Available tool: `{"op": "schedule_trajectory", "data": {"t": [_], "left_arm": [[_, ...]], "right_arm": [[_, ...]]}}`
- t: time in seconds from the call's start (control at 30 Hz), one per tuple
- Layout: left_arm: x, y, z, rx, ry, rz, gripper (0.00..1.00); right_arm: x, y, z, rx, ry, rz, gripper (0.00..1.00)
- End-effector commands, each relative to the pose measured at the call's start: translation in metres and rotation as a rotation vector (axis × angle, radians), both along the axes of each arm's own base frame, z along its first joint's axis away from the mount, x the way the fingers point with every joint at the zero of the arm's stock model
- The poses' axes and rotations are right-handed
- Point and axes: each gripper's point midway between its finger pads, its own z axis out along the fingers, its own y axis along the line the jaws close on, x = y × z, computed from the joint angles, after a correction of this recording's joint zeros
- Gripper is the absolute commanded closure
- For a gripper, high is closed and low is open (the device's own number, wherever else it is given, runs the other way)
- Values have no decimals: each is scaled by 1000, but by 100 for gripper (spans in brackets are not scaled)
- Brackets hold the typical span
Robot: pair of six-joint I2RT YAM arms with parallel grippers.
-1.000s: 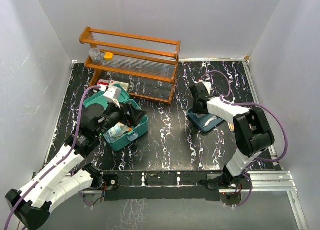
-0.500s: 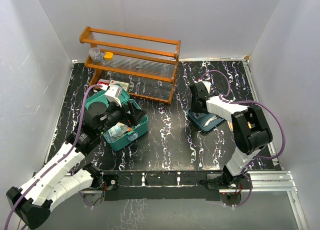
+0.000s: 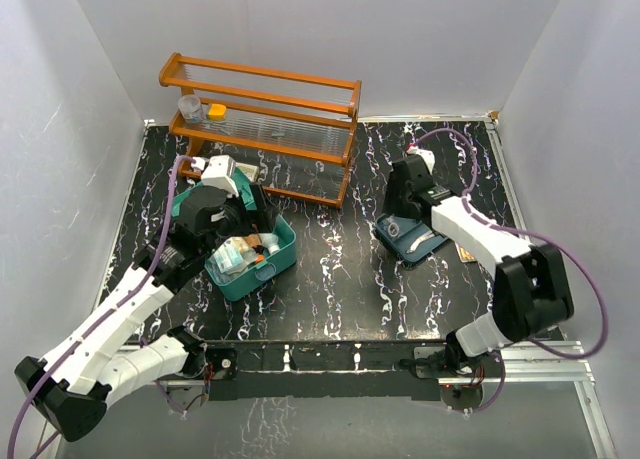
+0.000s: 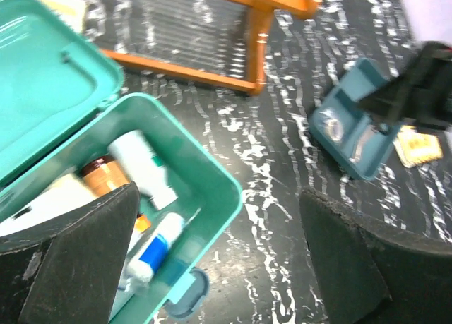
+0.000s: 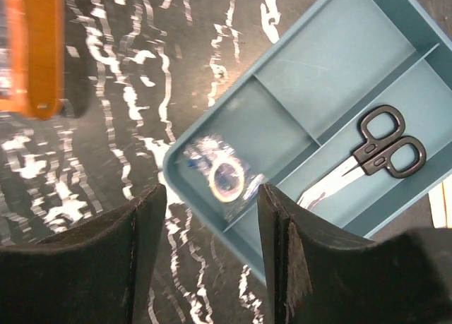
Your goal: Organize the medicine kit
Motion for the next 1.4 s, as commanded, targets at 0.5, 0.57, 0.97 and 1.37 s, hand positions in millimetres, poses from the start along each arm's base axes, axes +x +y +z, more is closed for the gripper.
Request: {"op": "schedule_trajectory", "data": {"t": [0.5,0.57,0.97,1.37], "left_arm": [[-2,152,-77,192,307,525,1],[4,155,-82,180,323,528,1],[8,190,-103,152,389,780,10],[15,217,-111,208,390,897,32]], "right_arm": [[-39,33,32,293,-61,76,46],[-39,33,31,297,-59,75,46],[-47,36,20,307,-29,99,46],[-53,39,10,319,1,110,46]]}}
